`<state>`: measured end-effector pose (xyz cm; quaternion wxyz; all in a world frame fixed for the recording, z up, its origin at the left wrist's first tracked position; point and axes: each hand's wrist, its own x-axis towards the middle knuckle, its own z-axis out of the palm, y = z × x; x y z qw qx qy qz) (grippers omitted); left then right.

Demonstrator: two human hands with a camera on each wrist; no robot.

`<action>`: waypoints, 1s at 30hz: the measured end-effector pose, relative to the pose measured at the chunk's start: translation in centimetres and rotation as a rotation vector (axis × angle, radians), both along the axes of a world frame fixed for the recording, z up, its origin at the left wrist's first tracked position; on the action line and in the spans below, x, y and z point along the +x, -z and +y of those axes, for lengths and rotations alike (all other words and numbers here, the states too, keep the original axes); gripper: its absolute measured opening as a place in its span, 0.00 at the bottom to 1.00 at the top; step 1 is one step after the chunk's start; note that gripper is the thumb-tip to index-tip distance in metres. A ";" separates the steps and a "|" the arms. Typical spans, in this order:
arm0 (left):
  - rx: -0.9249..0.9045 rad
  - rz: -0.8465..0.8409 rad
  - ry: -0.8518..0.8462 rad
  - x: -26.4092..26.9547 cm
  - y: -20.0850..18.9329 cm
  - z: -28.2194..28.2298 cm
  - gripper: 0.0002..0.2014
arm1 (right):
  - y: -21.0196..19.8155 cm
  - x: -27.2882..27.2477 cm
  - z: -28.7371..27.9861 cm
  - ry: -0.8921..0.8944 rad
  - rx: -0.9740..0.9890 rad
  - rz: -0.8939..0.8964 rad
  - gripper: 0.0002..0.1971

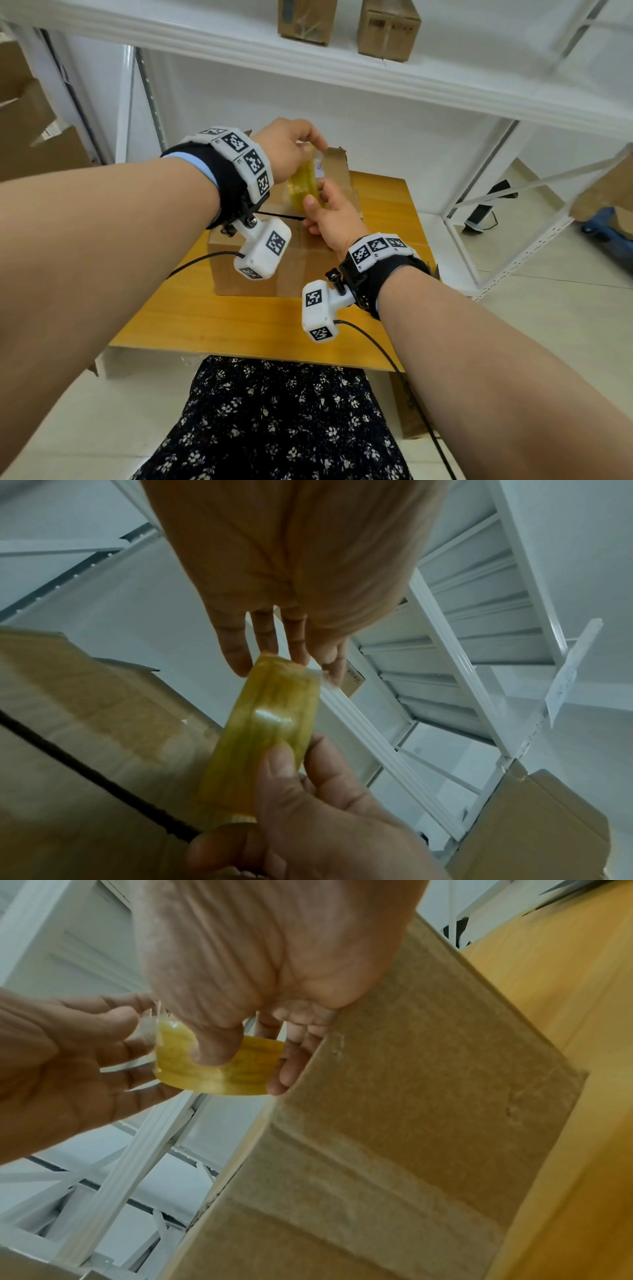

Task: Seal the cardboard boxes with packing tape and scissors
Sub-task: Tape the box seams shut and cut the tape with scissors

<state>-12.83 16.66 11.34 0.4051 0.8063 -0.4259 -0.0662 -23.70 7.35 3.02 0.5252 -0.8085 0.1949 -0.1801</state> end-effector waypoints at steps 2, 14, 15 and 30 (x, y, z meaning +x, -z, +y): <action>0.008 -0.065 -0.009 0.2 -0.1 -0.1 0.11 | 0.0 -0.1 0.0 -0.001 0.009 0.006 0.08; 0.073 -0.245 -0.016 0.4 -1.5 -0.3 0.03 | 0.0 0.2 0.6 0.035 -0.021 0.048 0.16; 0.063 -0.232 -0.023 0.4 -1.4 -0.2 0.03 | 0.1 0.2 0.6 0.039 -0.027 0.055 0.17; 0.047 -0.269 -0.022 1.1 -1.3 2.3 0.06 | 0.0 -0.1 0.6 0.074 -0.085 0.051 0.27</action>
